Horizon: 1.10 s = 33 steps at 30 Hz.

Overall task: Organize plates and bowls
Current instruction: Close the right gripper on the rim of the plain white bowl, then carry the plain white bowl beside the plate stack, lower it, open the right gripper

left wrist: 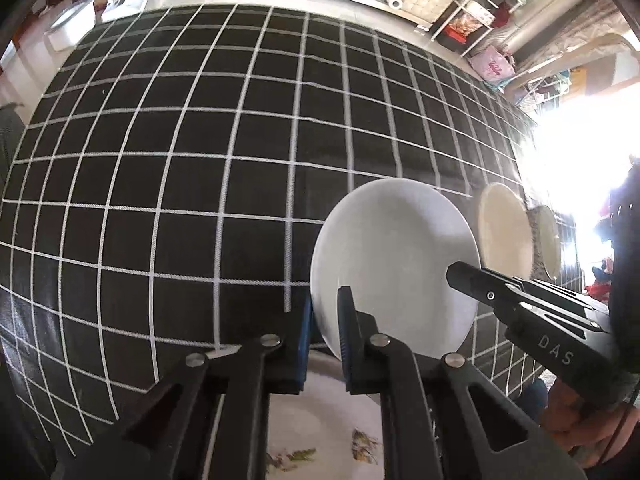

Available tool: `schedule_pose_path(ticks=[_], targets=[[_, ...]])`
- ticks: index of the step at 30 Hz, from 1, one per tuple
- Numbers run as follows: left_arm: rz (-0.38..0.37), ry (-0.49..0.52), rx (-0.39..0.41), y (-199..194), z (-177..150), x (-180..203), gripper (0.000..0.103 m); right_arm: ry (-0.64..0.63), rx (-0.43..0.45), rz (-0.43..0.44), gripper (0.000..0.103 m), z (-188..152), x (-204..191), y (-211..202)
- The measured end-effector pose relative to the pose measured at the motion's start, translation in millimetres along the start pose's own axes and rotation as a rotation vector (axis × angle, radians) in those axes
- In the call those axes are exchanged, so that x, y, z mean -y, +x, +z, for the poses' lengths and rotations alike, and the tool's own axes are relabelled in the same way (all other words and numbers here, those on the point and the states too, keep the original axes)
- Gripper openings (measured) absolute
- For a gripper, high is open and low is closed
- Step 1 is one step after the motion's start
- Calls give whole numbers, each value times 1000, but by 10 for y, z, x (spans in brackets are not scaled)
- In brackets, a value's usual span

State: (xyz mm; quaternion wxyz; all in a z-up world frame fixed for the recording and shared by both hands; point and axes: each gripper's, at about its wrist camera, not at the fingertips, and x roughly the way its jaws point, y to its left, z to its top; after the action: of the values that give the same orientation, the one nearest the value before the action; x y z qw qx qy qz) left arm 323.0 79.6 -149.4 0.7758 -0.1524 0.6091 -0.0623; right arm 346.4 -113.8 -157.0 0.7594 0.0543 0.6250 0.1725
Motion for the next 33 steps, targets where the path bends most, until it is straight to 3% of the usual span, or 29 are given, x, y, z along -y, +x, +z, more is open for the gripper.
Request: schedule_pose_path(ticks=[16, 23, 33], targets=[[-22, 115, 60, -534, -473, 808, 11, 58, 115, -15, 10, -534, 261, -804], [-21, 142, 44, -486, -649, 1023, 11, 89, 114, -24, 10, -729, 410, -850], [12, 152, -21, -111, -1015, 1169, 11, 111, 53, -34, 10, -978, 593, -627]])
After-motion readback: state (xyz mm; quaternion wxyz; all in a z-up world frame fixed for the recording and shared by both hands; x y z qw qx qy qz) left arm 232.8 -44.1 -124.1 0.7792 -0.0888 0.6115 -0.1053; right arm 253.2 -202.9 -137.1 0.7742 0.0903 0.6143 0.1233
